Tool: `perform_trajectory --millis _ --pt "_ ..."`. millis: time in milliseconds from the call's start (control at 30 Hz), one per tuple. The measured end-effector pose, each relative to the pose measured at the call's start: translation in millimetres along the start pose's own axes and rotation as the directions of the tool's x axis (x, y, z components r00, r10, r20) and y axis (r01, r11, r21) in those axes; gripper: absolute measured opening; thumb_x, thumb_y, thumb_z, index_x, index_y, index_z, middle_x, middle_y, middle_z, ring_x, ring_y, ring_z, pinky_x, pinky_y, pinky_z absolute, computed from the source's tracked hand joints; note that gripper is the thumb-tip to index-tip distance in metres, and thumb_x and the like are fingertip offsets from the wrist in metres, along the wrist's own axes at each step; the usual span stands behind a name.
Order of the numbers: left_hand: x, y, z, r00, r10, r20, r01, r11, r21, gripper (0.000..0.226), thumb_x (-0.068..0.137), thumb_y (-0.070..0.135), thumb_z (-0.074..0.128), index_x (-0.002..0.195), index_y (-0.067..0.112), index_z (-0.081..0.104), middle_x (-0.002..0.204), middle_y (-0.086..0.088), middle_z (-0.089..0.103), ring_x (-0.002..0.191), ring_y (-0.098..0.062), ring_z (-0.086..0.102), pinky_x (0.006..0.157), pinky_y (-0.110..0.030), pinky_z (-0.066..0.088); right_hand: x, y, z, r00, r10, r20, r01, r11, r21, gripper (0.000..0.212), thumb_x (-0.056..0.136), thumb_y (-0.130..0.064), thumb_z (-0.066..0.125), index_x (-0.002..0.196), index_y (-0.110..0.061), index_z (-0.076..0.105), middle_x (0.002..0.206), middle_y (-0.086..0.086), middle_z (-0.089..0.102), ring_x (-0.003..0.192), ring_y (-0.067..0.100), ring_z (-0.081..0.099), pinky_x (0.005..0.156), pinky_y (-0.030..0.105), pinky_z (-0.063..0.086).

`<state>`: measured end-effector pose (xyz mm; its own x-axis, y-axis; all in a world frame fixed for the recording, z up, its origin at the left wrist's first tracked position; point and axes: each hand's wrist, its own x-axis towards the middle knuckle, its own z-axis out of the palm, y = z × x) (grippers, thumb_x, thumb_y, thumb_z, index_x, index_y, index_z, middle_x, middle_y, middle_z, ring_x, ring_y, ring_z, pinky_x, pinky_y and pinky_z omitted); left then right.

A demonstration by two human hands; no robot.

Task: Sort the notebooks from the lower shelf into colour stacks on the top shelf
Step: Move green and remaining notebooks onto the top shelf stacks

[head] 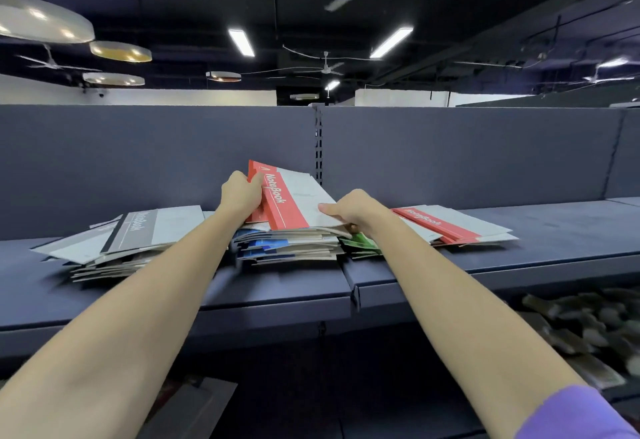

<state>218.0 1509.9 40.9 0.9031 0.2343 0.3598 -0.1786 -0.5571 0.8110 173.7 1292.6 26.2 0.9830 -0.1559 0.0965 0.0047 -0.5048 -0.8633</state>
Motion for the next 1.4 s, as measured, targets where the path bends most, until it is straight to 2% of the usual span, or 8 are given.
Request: perform_trajectory --millis 167,267,533,733,900,1000,1100,1400 --pt "-9 21 -9 0.994 0.110 0.019 -0.110 0.993 0.036 0.024 0.103 0.028 0.047 0.111 0.008 0.037 0.114 -0.016 0.056 0.089 -0.030 0.058 0.067 -0.038 0.045 -6 14 -27 0.984 -0.026 -0.174 0.048 0.991 0.124 0.018 0.087 -0.011 0.063 0.082 -0.011 0.046 0.085 0.010 0.053 0.079 0.027 0.055 0.065 0.041 0.061" --pt "-12 49 -10 0.982 0.187 0.033 -0.190 0.976 0.104 0.018 0.104 0.022 0.044 0.110 0.007 0.036 0.108 -0.015 0.054 0.087 -0.030 0.057 0.061 -0.037 0.046 -11 25 -49 0.957 -0.017 -0.289 0.088 0.968 0.236 0.007 0.090 -0.010 0.057 0.092 -0.012 0.051 0.105 0.011 0.061 0.090 0.027 0.062 0.047 0.028 0.054" --pt "-32 118 32 0.995 0.097 0.016 -0.093 0.981 -0.173 0.020 0.103 0.022 0.049 0.116 0.009 0.041 0.115 -0.013 0.056 0.086 -0.024 0.061 0.066 -0.037 0.051 -14 67 -114 0.921 0.166 -0.352 0.006 0.897 0.441 0.020 0.086 0.005 0.041 0.095 -0.004 0.057 0.105 0.016 0.064 0.059 0.029 0.061 0.053 0.037 0.059" --pt "-61 132 84 0.992 0.078 0.103 -0.056 0.978 -0.203 0.017 0.101 0.016 0.047 0.115 0.008 0.042 0.115 -0.013 0.055 0.092 -0.029 0.061 0.059 -0.035 0.049 -24 105 -159 0.860 0.041 -0.508 0.014 0.995 0.104 0.018 0.084 -0.003 0.048 0.070 -0.015 0.044 0.068 0.006 0.040 0.065 0.024 0.033 0.056 0.031 0.023" --pt "-74 131 108 0.984 -0.009 0.177 0.048 0.974 -0.221 0.030 0.092 0.011 0.042 0.121 0.002 0.047 0.115 -0.020 0.061 0.089 -0.033 0.068 0.057 -0.032 0.052 -22 126 -196 0.858 0.039 -0.512 -0.068 0.997 -0.038 0.034 0.088 -0.016 0.059 0.062 -0.015 0.036 0.054 0.000 0.043 0.052 0.020 0.054 0.047 0.025 0.028" --pt "-80 131 115 0.968 -0.038 0.247 0.104 0.960 -0.260 0.020 0.096 0.006 0.039 0.113 0.001 0.048 0.103 -0.019 0.064 0.077 -0.031 0.067 0.044 -0.033 0.054 -22 126 -204 0.878 0.084 -0.472 -0.233 0.935 -0.266 0.021 0.086 -0.023 0.065 0.078 -0.011 0.049 0.080 0.003 0.059 0.080 0.022 0.056 0.052 0.025 0.032" --pt "-89 133 117 0.963 -0.042 0.267 0.121 0.950 -0.287 0.016 0.098 0.001 0.036 0.111 0.004 0.045 0.092 -0.015 0.060 0.067 -0.026 0.063 0.033 -0.030 0.049 -21 128 -194 0.876 0.030 -0.482 -0.276 0.850 -0.449 0.021 0.086 -0.023 0.059 0.105 -0.014 0.058 0.126 0.014 0.051 0.119 0.032 0.045 0.089 0.033 0.040" --pt "-87 139 142 0.974 -0.057 0.217 0.150 0.884 -0.443 0.025 0.096 0.001 0.044 0.119 0.000 0.053 0.111 -0.018 0.067 0.079 -0.028 0.068 0.057 -0.032 0.055 -20 138 -187 0.933 0.076 -0.351 -0.265 0.804 -0.533 0.052 0.081 -0.053 0.064 0.120 -0.020 0.056 0.134 0.011 0.052 0.127 0.033 0.044 0.102 0.040 0.035"
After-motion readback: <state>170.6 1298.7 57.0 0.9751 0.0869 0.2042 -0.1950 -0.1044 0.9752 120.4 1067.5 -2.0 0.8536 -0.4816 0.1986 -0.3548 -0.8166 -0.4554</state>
